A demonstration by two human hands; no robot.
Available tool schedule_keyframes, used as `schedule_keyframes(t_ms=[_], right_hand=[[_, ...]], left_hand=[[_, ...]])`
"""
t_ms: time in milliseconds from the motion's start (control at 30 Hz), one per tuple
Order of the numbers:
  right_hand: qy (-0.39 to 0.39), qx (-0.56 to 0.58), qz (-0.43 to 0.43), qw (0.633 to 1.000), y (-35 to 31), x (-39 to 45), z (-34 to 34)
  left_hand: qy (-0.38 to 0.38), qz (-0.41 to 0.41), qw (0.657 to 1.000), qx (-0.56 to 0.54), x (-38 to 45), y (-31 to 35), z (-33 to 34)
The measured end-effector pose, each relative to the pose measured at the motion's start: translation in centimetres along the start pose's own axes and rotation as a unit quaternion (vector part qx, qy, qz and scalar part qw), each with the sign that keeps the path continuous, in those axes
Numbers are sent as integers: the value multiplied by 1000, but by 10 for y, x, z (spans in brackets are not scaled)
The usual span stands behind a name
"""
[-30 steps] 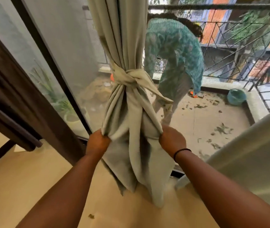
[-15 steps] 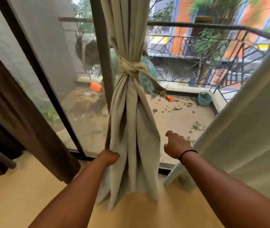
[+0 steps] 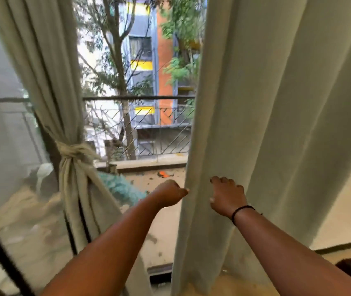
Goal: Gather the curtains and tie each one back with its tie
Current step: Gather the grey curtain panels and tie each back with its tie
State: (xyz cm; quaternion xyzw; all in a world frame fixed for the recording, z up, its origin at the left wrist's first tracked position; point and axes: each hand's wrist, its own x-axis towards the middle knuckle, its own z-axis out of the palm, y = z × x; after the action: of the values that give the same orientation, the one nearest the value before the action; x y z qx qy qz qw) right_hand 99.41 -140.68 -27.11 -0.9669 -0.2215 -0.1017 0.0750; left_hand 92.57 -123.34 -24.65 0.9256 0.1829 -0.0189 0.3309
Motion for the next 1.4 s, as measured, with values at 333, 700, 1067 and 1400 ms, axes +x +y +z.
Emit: schedule_keyframes(t_ms=[333, 700, 1067, 1400], right_hand=[[203, 29, 34, 978, 139, 59, -135], [340, 78, -6, 937, 135, 168, -312], [450, 297, -17, 842, 116, 256, -470], [471, 273, -84, 835, 156, 287, -517]], left_hand=[[368, 228, 901, -20, 37, 197, -60], [578, 223, 774, 133, 42, 308, -243], [600, 332, 727, 37, 54, 410, -353], [630, 358, 685, 79, 74, 488, -339]])
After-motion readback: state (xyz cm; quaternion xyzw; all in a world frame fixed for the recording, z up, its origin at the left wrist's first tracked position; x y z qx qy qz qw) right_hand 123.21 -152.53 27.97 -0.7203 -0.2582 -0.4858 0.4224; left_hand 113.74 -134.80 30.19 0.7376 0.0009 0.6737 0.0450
